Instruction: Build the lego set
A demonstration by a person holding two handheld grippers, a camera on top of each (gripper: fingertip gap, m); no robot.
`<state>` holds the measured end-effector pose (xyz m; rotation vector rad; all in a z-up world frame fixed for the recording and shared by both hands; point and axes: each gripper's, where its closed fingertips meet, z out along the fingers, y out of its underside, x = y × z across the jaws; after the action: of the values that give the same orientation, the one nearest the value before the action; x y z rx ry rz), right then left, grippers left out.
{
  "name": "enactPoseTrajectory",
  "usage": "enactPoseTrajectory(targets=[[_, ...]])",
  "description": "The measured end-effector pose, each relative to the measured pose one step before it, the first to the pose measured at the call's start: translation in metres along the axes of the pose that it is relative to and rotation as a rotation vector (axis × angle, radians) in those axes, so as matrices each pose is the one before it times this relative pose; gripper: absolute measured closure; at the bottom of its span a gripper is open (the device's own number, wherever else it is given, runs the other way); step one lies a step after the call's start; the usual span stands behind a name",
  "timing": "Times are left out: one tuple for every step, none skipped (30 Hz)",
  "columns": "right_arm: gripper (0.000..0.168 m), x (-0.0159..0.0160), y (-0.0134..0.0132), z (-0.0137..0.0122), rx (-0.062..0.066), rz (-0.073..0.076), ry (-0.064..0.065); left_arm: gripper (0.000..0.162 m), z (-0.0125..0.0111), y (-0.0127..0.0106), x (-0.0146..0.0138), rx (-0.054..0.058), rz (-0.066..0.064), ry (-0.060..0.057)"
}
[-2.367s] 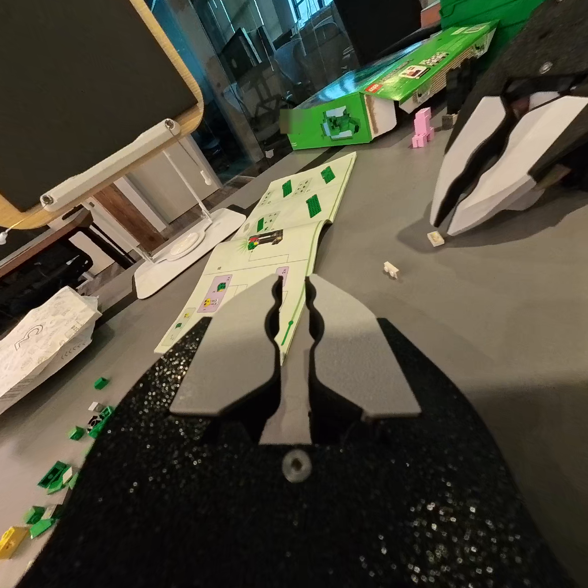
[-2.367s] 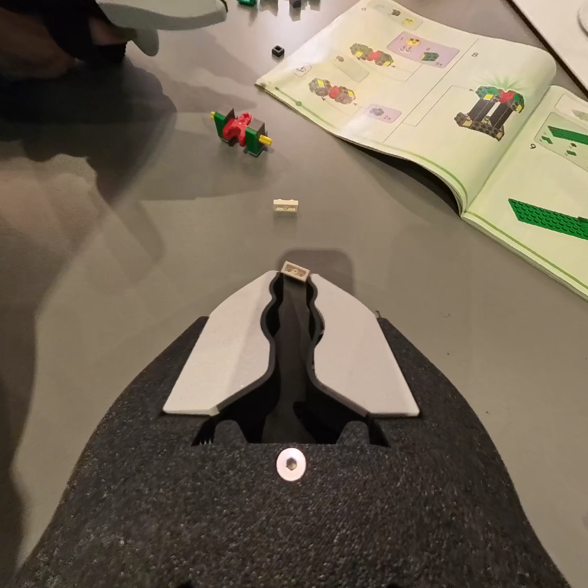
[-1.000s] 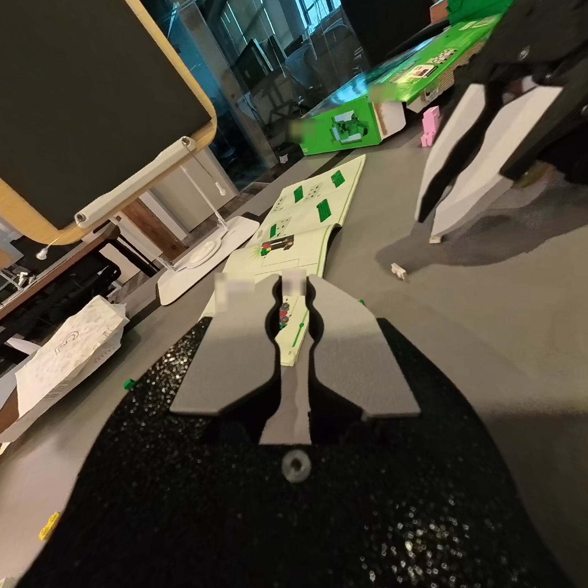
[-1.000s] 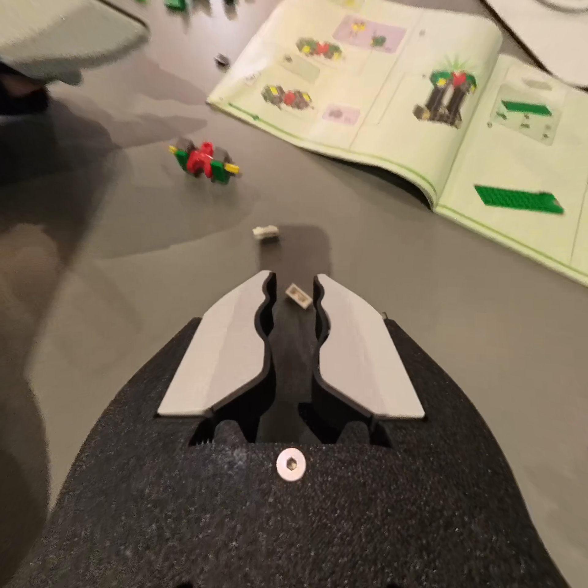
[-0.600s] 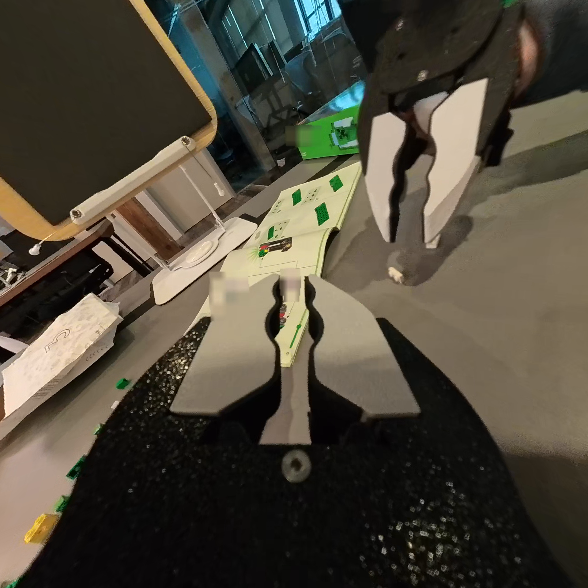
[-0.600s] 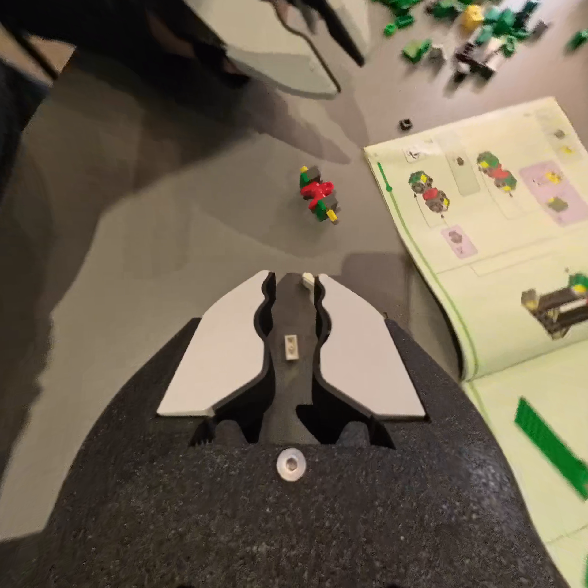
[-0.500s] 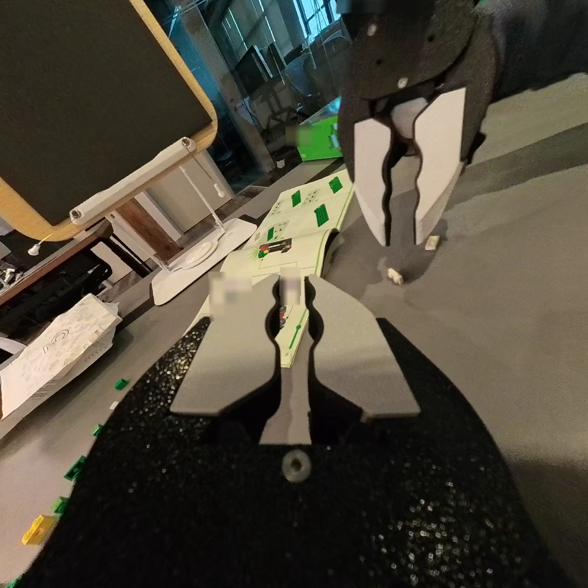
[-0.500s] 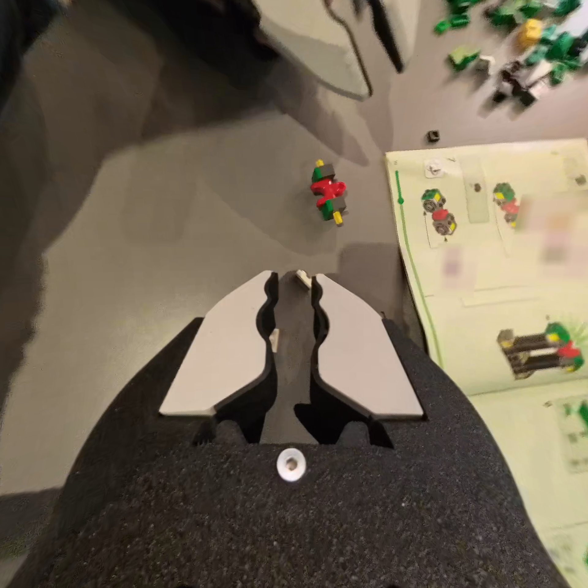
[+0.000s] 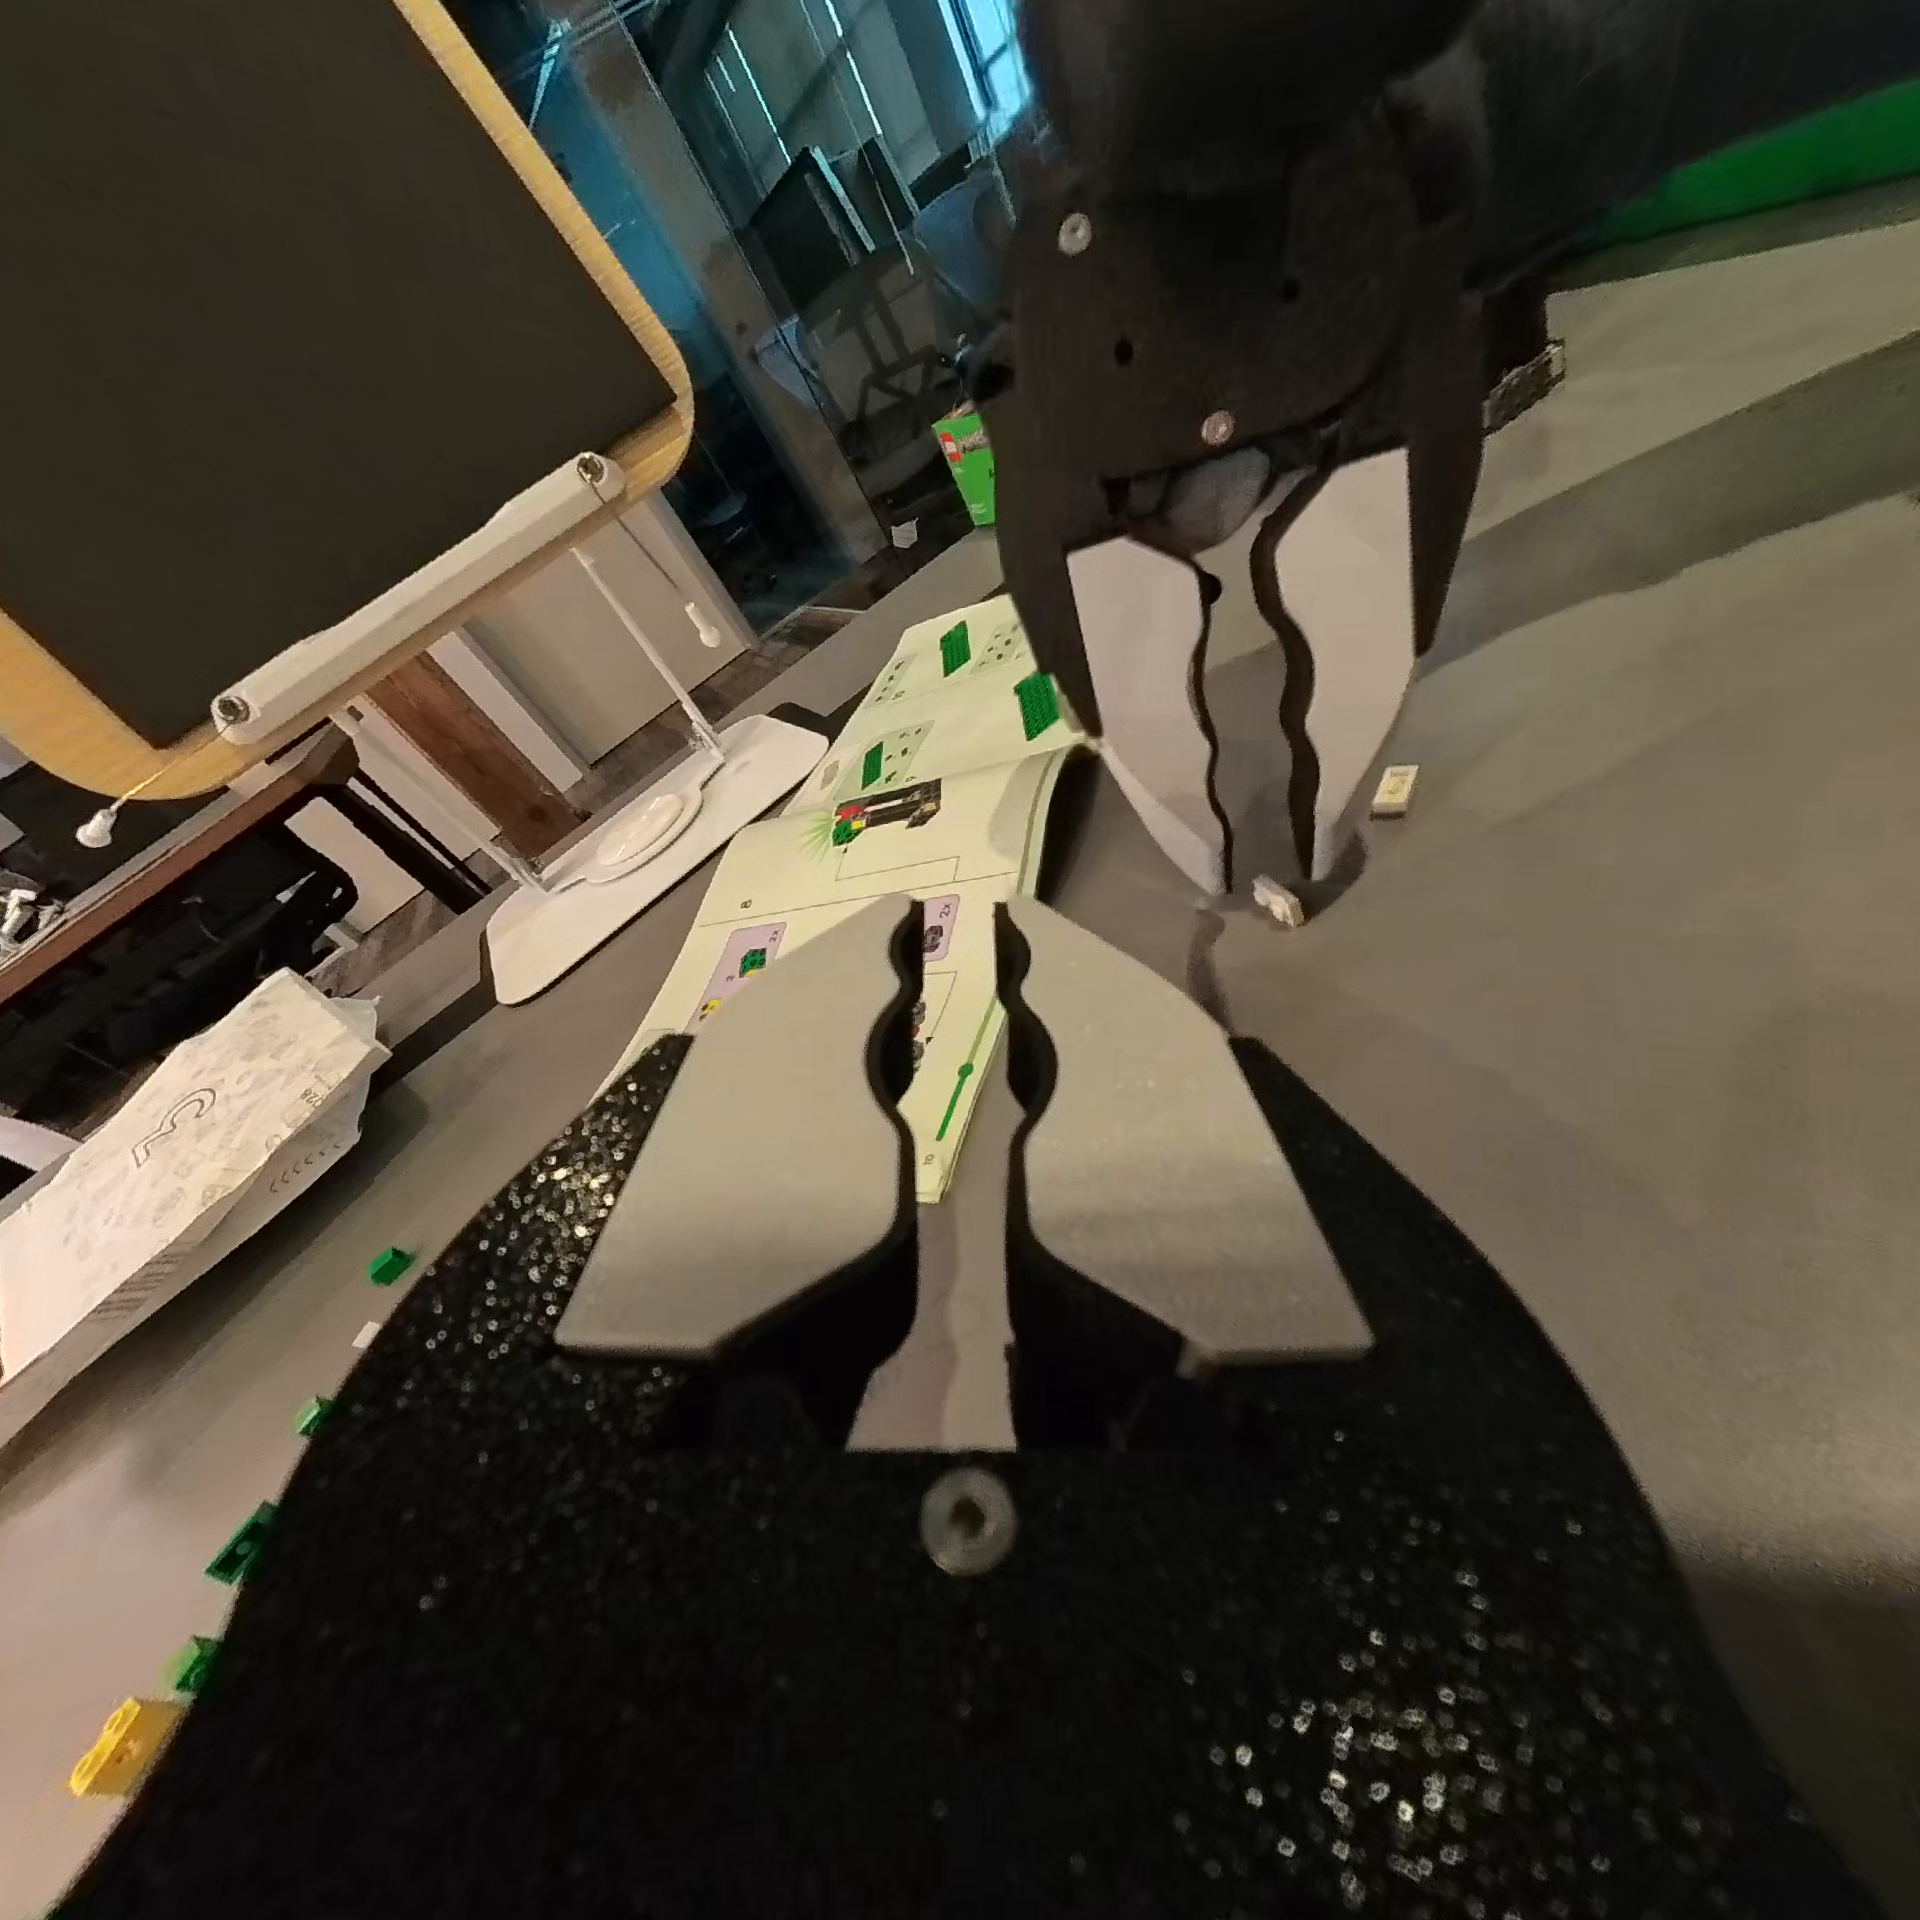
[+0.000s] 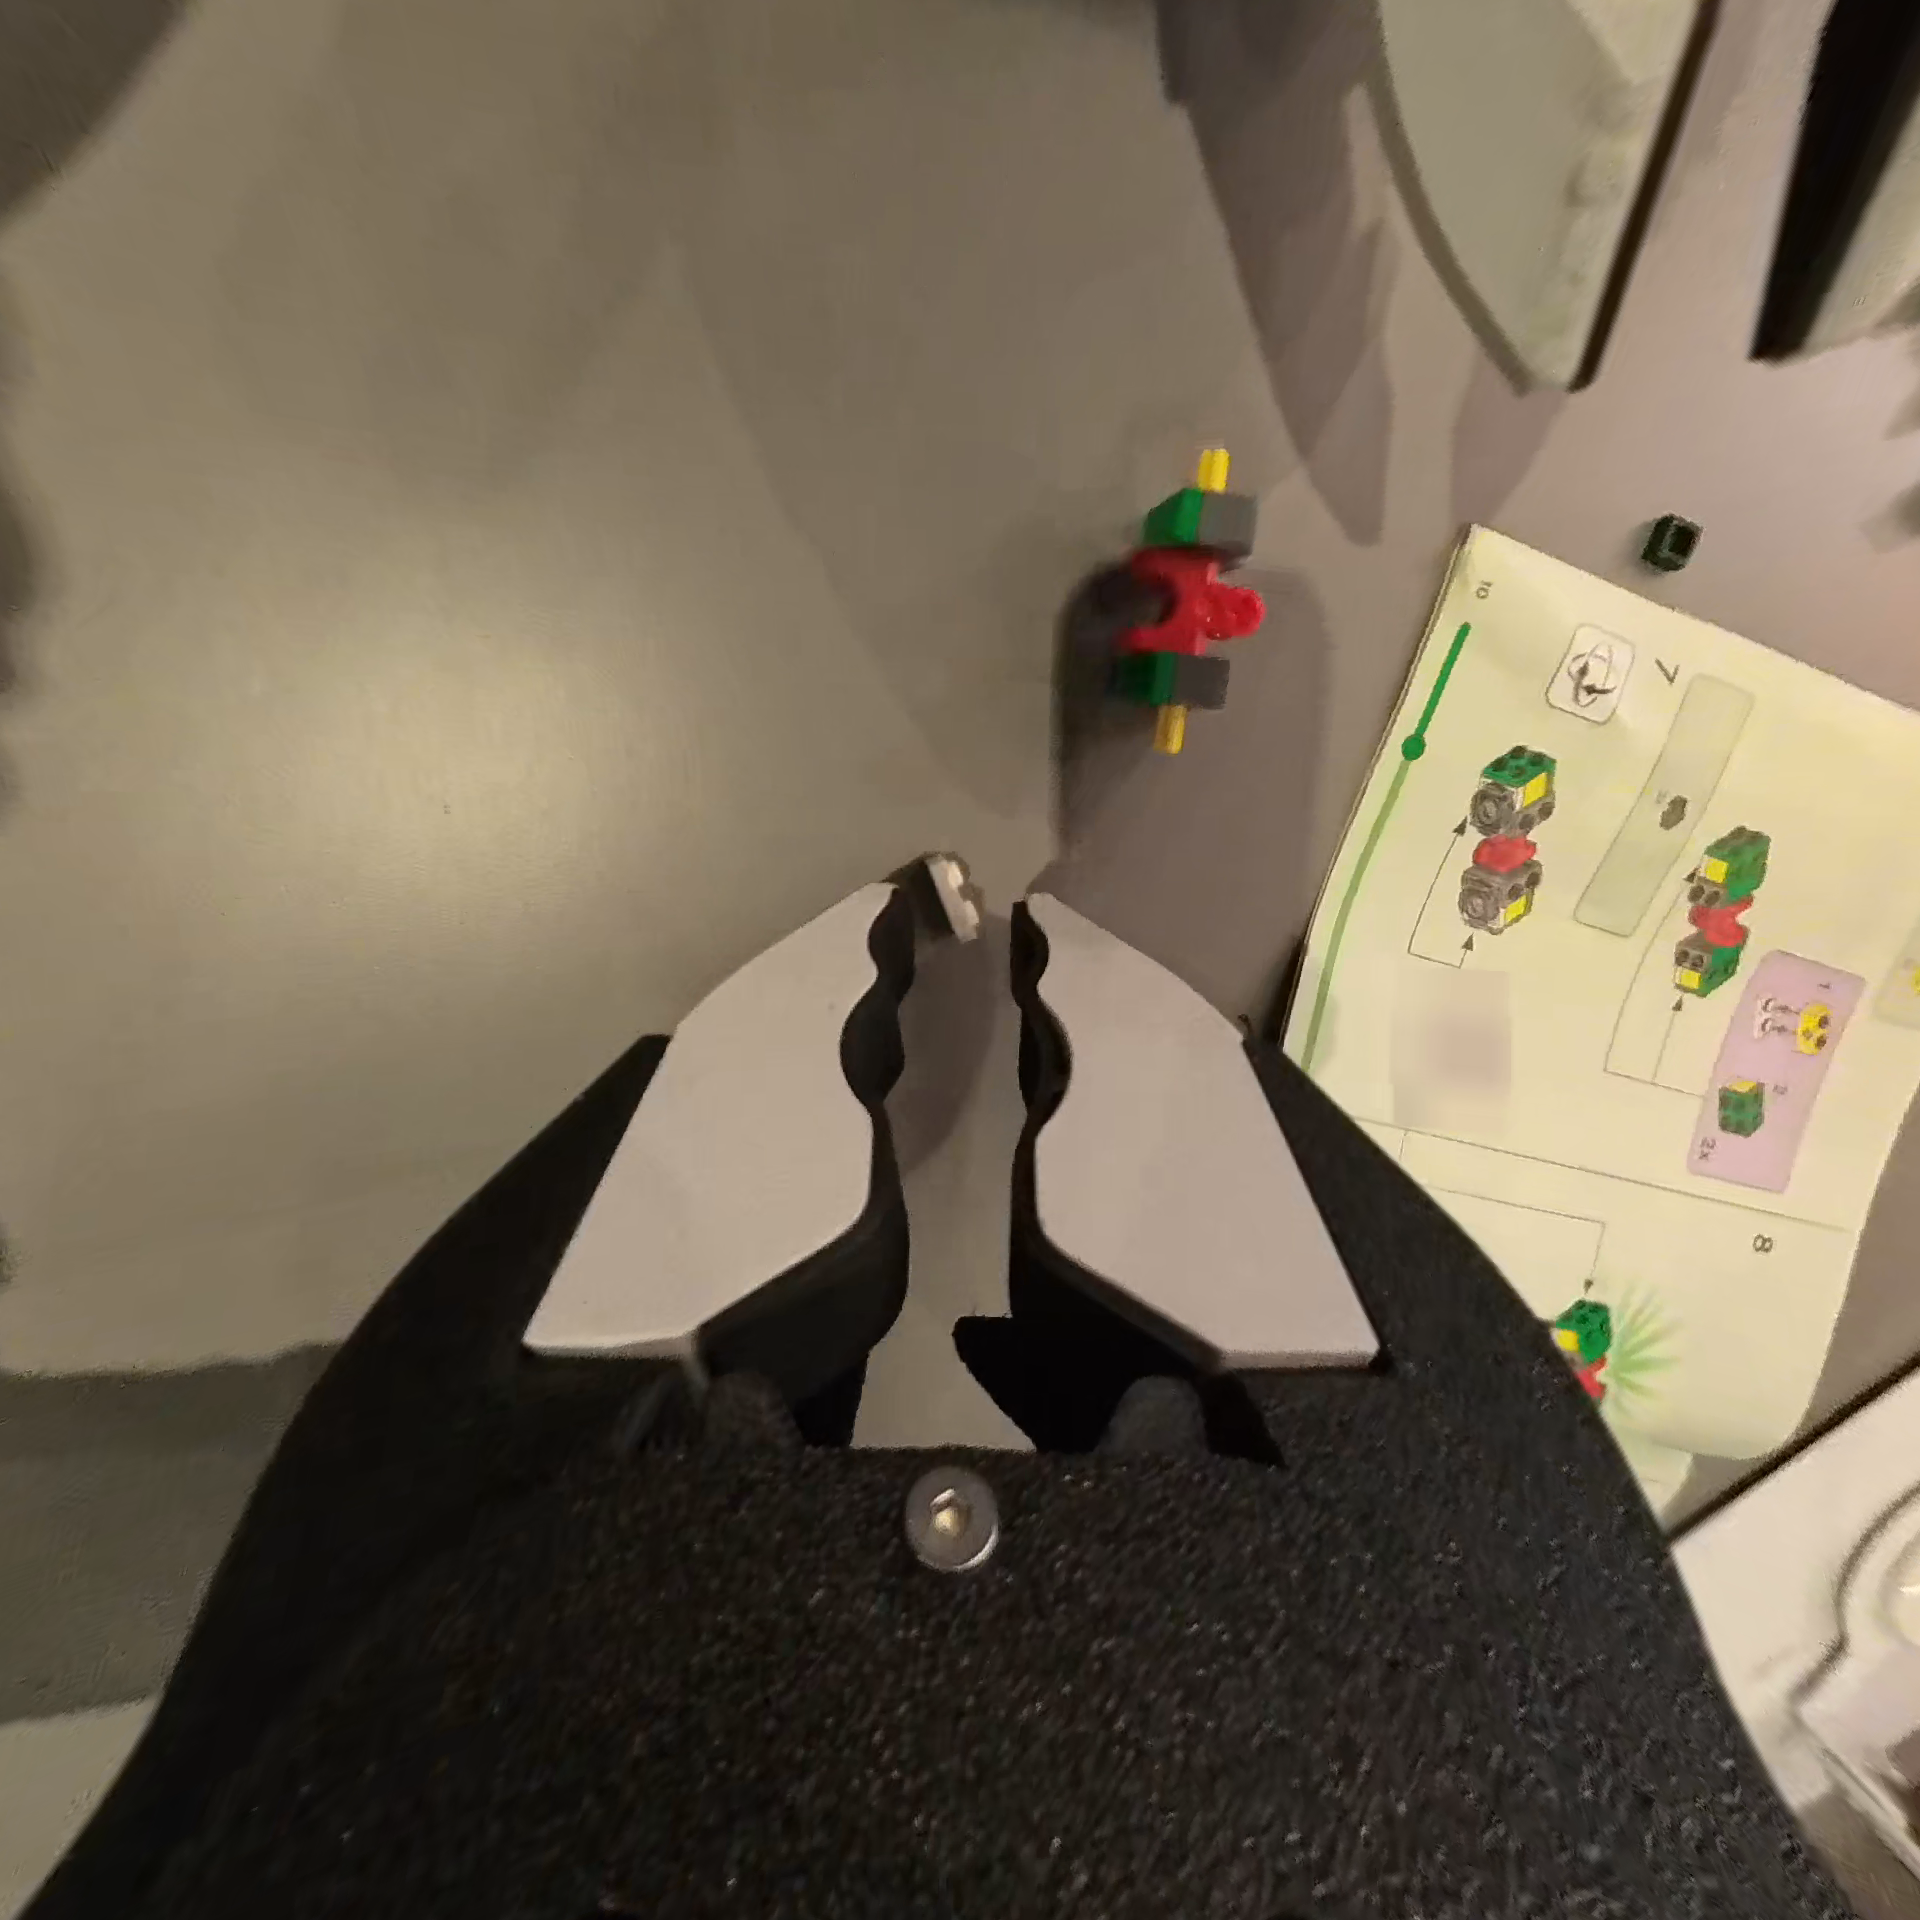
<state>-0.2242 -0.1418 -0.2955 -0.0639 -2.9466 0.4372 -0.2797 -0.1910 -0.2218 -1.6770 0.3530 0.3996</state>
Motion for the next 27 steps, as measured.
enactPoseTrajectory(targets=[[0.151,0.00006,0.00113,0.00194,-0.0163,-0.007,-0.0063,0.15,0.0,-0.00005,0.00003,0.0001,0.0012,0.0002],[0.154,-0.00003,0.00141,0.00162,-0.0151,-0.0004,-0.0072,0.15,-0.00013,-0.00005,0.00003,-0.0002,0.0015,-0.0003],[0.164,0.0003,0.0017,0.00094,-0.0132,0.0119,-0.0021,0.15,-0.00003,-0.00006,-0.00005,-0.0002,0.0014,-0.001],[0.165,-0.00006,0.00317,-0.00002,-0.0192,0.0254,-0.0028,0.15,-0.0001,-0.00005,-0.00017,0.0001,0.0012,-0.0013],[0.166,-0.00122,0.0044,-0.00128,-0.0192,0.0407,-0.0109,0.15,-0.00019,-0.00009,-0.00022,0.0002,0.0005,-0.0011],[0.166,-0.00323,0.00444,-0.00219,-0.0075,0.0504,-0.0242,0.15,-0.00017,-0.00025,-0.00014,0.0008,-0.0004,-0.0006],[0.166,-0.00302,0.00429,-0.00313,0.0082,0.0551,-0.0209,0.15,-0.0002,-0.00036,-0.00012,0.0017,-0.0008,-0.0006],[0.166,-0.00345,0.00485,-0.00387,0.0165,0.0531,-0.0224,0.15,-0.00025,-0.00054,-0.00007,0.0025,-0.0011,-0.0001],[0.166,-0.0032,0.00576,-0.00422,0.0171,0.0522,-0.02,0.15,-0.00002,-0.00057,0.00027,0.0029,-0.0015,0.0013],[0.166,-0.00357,0.00683,-0.00412,0.0125,0.0505,-0.0235,0.15,0.00005,-0.00064,0.00061,0.0026,-0.001,0.0028],[0.166,-0.00464,0.00743,-0.00394,0.0075,0.0516,-0.0338,0.15,0.00002,-0.00044,0.0008,0.0021,0.0001,0.0035],[0.166,-0.00532,0.00762,-0.00319,0.0028,0.0557,-0.0434,0.15,0.00024,-0.00038,0.0008,0.001,0.0014,0.0035],[0.166,-0.00512,0.00773,-0.00248,-0.002,0.0618,-0.0498,0.15,0.00018,-0.00016,0.00095,0.0,0.0024,0.0031],[0.166,-0.00423,0.00751,-0.00165,-0.004,0.0638,-0.0496,0.15,0.00026,-0.00012,0.00079,-0.0005,0.0033,0.0024],[0.166,-0.00383,0.00696,-0.00099,-0.0029,0.0589,-0.0512,0.15,0.00021,0.00001,0.00057,-0.0011,0.0038,0.0017],[0.166,-0.00323,0.00604,-0.00048,0.001,0.0496,-0.0522,0.15,0.0001,0.00006,0.00048,-0.0014,0.0038,0.001],[0.166,-0.00178,0.00441,-0.00017,0.01,0.0528,-0.0472,0.15,0.00014,-0.00008,0.00034,-0.0007,0.0033,0.0007],[0.166,-0.00278,0.00386,0.00028,0.0061,0.0598,-0.0578,0.15,0.0,-0.00006,0.0002,0.0,0.002,0.0003],[0.166,-0.00272,0.00386,0.00051,-0.0041,0.0574,-0.0572,0.15,-0.00009,-0.00017,0.0,0.0004,0.0006,0.0],[0.166,-0.00119,0.00366,0.00081,-0.0063,0.0443,-0.0407,0.15,-0.00007,-0.00015,-0.00002,0.0006,-0.0003,0.0001],[0.166,0.00053,0.00317,0.00086,-0.0083,0.0292,-0.0228,0.15,-0.00006,-0.00017,-0.00003,0.0007,-0.0005,-0.0002],[0.166,0.00162,0.00272,0.00084,-0.0097,0.0156,-0.0094,0.15,-0.00014,-0.00014,-0.00017,0.001,-0.0003,-0.0005],[0.166,0.00207,0.00224,0.00048,-0.009,0.0087,-0.0007,0.15,-0.00022,-0.00021,-0.00005,0.0013,-0.0001,-0.0001],[0.166,0.00187,0.00114,0.00014,-0.0041,0.006,0.0027,0.15,-0.00012,-0.00028,0.00006,0.0013,0.0003,0.0003],[0.166,0.00097,0.00013,-0.00031,0.0009,0.0015,0.0025,0.15,-0.00006,-0.00022,0.0001,0.0007,0.0005,0.0007],[0.166,0.00037,-0.00072,-0.00073,0.0069,-0.0038,0.0039,0.15,0.00001,-0.00002,0.00032,0.0001,0.0007,0.0011],[0.166,0.00088,-0.00144,-0.00108,0.0102,-0.0065,0.0132,0.15,-0.00001,-0.00009,0.00021,-0.0001,0.0013,0.001]])
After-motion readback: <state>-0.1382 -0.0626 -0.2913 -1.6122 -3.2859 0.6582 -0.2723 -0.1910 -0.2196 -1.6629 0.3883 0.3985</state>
